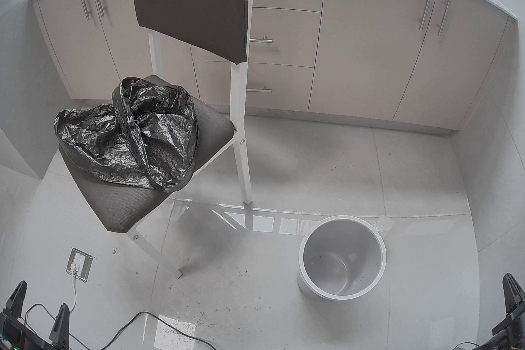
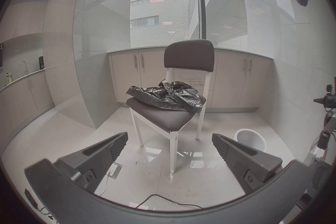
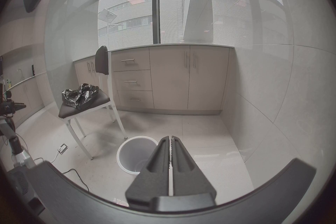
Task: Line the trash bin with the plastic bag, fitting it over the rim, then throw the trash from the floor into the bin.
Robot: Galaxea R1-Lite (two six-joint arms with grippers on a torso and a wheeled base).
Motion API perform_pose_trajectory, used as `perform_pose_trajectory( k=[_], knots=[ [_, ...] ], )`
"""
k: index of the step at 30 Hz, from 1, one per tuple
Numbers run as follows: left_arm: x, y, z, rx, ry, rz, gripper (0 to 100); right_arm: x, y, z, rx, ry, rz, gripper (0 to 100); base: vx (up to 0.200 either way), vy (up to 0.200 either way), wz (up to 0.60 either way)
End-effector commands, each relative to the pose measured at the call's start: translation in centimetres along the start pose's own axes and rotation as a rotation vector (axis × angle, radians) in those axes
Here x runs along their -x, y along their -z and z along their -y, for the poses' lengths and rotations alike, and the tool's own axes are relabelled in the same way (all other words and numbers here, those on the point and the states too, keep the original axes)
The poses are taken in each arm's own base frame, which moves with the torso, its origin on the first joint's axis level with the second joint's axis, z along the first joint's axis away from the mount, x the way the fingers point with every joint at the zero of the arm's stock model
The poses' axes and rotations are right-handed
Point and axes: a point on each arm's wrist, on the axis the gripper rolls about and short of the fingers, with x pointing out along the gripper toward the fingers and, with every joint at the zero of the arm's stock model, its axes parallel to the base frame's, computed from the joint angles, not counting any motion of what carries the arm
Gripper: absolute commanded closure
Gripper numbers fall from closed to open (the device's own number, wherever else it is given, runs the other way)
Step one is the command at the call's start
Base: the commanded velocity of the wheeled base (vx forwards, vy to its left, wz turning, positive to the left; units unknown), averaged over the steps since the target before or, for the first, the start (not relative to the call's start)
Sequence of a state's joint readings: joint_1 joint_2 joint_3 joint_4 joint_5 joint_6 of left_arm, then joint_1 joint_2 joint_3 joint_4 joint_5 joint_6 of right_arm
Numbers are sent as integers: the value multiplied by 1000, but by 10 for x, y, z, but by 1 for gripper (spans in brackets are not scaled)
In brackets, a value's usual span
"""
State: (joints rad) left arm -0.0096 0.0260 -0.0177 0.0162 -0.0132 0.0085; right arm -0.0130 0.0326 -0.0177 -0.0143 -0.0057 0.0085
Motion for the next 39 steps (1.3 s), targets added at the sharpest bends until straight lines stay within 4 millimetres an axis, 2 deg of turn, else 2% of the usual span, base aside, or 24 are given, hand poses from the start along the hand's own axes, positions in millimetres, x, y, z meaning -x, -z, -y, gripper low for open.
perform_pose_trajectory(
  k=[1,2,3,4,5,6,8,11,13,14,16,17,18,19,20,21,22,25,30,31,32,33,39],
  knots=[
    [-1,3,0,-2,2,-15,0,6,-34,0,-57,-4,109,100,0,0,0],
    [-1,3,0,-4,2,-17,0,20,-135,0,-270,-47,285,100,0,0,0],
    [-1,3,0,-2,2,-17,0,21,-174,1,-365,-61,312,100,0,0,0],
    [-1,1,0,2,2,-8,0,26,-207,0,-390,-58,340,100,0,0,0],
    [2,-12,0,25,10,27,0,27,-230,-1,-353,-54,334,100,0,0,0],
    [9,-39,-1,82,20,96,0,21,-239,-1,-301,-63,288,100,0,0,0],
    [21,-115,-3,261,81,174,0,-3,-240,-3,-214,-106,175,100,0,0,0],
    [18,-189,-6,334,157,123,0,-46,-236,-6,-273,-177,72,100,0,0,0],
    [-6,-213,-4,326,158,33,0,-75,-234,-9,-387,-222,57,100,0,0,0],
    [-16,-218,-3,321,144,10,0,-83,-232,-11,-425,-236,54,100,0,0,0],
    [-68,-235,4,310,98,-82,0,-110,-224,-16,-533,-275,55,100,0,0,0],
    [-95,-239,8,306,82,-123,0,-118,-216,-18,-556,-283,52,100,0,0,0],
    [-95,-239,8,306,82,-123,0,-118,-216,-18,-556,-283,52,100,0,0,0],
    [-138,-242,15,301,69,-175,0,-128,-201,-21,-560,-290,26,100,0,0,0],
    [-172,-241,19,298,58,-204,0,-134,-188,-22,-552,-287,1,100,0,0,0],
    [-191,-240,21,298,51,-214,0,-138,-180,-22,-547,-281,-15,100,0,0,0],
    [-219,-238,22,295,38,-220,0,-142,-170,-23,-546,-275,-29,100,0,0,0],
    [-275,-233,28,251,33,-219,0,-154,-164,-24,-549,-263,-26,100,0,0,0],
    [-333,-220,34,104,-21,-256,0,-147,-166,-22,-548,-270,3,100,0,0,0],
    [-333,-220,34,104,-21,-256,0,-147,-166,-22,-548,-270,3,100,0,0,0],
    [-350,-217,35,83,-33,-256,0,-145,-166,-22,-548,-272,6,100,0,0,0],
    [-359,-218,36,79,-37,-245,0,-145,-165,-22,-549,-272,6,100,0,0,0],
    [-402,-220,35,87,-50,-203,0,-144,-161,-22,-550,-272,-7,100,0,0,0]
  ],
)
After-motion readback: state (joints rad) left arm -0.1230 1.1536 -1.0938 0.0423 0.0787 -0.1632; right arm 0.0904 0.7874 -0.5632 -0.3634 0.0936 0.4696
